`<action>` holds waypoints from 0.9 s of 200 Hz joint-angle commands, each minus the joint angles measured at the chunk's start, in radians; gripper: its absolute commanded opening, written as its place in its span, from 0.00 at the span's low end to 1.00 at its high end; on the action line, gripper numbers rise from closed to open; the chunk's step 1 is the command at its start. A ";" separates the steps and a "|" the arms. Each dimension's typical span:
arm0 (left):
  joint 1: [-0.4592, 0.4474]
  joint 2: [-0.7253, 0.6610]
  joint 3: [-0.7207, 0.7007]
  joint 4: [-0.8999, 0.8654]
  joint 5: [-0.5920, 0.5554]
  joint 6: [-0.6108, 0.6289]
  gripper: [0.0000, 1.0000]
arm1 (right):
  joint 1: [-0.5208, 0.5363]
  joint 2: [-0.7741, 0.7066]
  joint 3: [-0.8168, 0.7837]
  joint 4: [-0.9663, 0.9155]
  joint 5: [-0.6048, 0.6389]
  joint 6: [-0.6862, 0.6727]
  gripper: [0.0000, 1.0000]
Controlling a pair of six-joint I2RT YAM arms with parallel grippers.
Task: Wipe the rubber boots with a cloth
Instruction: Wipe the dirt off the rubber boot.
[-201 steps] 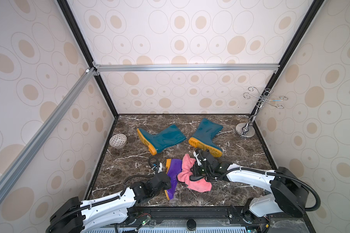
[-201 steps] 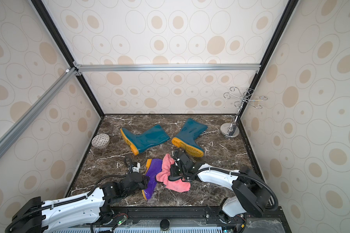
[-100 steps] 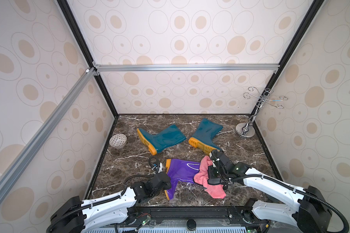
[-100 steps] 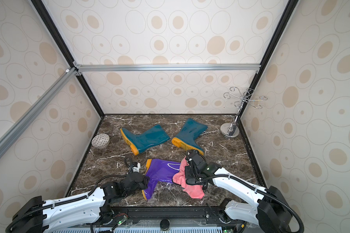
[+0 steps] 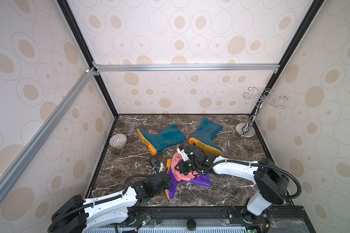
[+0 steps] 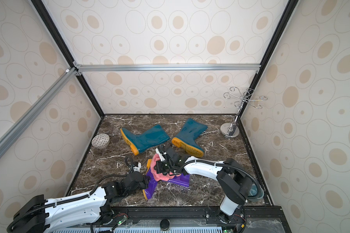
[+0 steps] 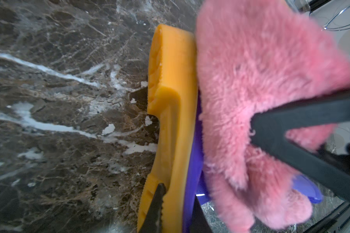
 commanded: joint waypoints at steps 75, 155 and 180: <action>0.004 -0.011 0.022 0.038 -0.032 0.034 0.00 | -0.149 -0.253 -0.371 -0.079 0.225 0.075 0.00; 0.004 0.002 0.022 0.075 -0.036 0.084 0.00 | -0.150 -0.526 -0.377 -0.379 0.254 -0.092 0.00; 0.004 0.010 0.021 0.080 -0.032 0.090 0.00 | -0.150 -0.402 -0.358 -0.233 0.142 -0.046 0.00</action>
